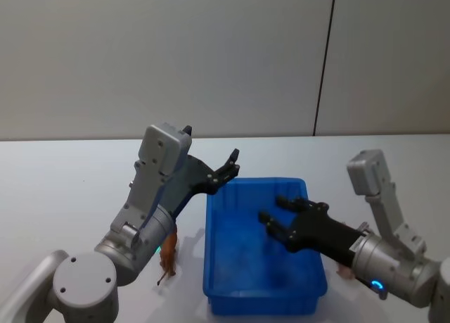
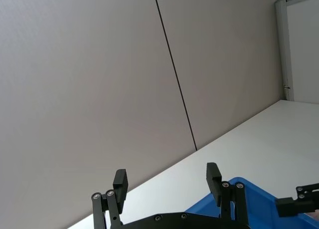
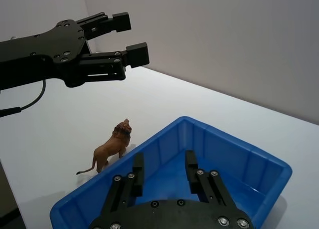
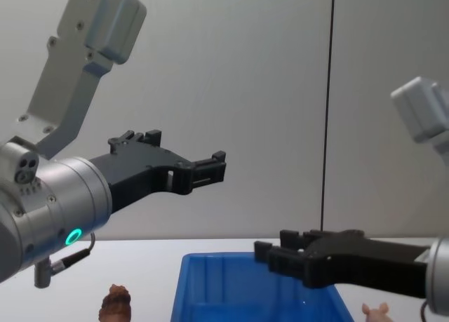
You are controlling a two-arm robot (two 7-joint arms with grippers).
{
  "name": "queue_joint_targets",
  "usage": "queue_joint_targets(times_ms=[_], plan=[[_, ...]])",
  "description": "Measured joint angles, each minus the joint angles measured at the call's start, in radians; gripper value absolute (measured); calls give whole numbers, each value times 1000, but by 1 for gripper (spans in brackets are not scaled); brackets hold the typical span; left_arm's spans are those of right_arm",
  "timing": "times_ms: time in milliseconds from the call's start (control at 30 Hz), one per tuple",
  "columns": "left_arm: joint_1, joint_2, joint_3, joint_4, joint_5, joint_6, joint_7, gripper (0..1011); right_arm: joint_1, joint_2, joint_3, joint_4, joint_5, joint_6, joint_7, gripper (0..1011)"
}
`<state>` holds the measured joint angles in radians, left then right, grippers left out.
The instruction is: Pick up the two dolls from the table and place them into the box.
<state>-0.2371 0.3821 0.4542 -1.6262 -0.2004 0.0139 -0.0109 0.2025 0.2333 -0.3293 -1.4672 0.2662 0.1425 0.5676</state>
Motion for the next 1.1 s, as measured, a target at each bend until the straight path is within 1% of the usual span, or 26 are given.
queue_joint_targets(times_ms=[33, 67, 100, 167, 233, 267, 300, 367, 400, 433, 467, 500, 567, 633, 833, 1100], plan=[[0, 0, 0, 0, 0, 0, 0, 1001, 1, -2, -2, 4, 0, 0, 1, 497], [0, 0, 0, 0, 0, 0, 0, 1001, 2, -4, -4, 7, -1, 0, 1, 497], [0, 0, 0, 0, 0, 0, 0, 1001, 3, -6, -7, 11, -1, 0, 2, 565], [0, 0, 0, 0, 0, 0, 0, 1001, 5, -8, -8, 15, -1, -1, 2, 605], [0, 0, 0, 0, 0, 0, 0, 1001, 6, -10, -11, 18, -1, -5, 2, 684], [0, 0, 0, 0, 0, 0, 0, 1001, 6, -11, -11, 19, -1, -7, 2, 697], [0, 0, 0, 0, 0, 0, 0, 1001, 6, -11, -11, 19, -1, -7, 2, 744], [0, 0, 0, 0, 0, 0, 0, 1001, 6, -10, -12, 20, 1, -12, -2, 800], [0, 0, 0, 0, 0, 0, 0, 1001, 6, -10, -12, 20, 2, -14, -4, 855], [0, 0, 0, 0, 0, 0, 0, 1001, 6, -10, -11, 20, 3, -15, -6, 855], [0, 0, 0, 0, 0, 0, 0, 1001, 4, -8, -11, 18, 6, -18, -13, 891], [0, 0, 0, 0, 0, 0, 0, 1001, 3, -7, -10, 16, 7, -19, -16, 903], [0, 0, 0, 0, 0, 0, 0, 1001, -1, -2, -7, 10, 12, -22, -27, 983], [0, 0, 0, 0, 0, 0, 0, 1001, -7, 3, -3, 4, 18, -24, -40, 1001], [0, 0, 0, 0, 0, 0, 0, 1001, -29, 24, 11, -19, 35, -26, -79, 1001], [0, 0, 0, 0, 0, 0, 0, 1001, -82, 73, 38, -62, 68, -25, -135, 1001]])
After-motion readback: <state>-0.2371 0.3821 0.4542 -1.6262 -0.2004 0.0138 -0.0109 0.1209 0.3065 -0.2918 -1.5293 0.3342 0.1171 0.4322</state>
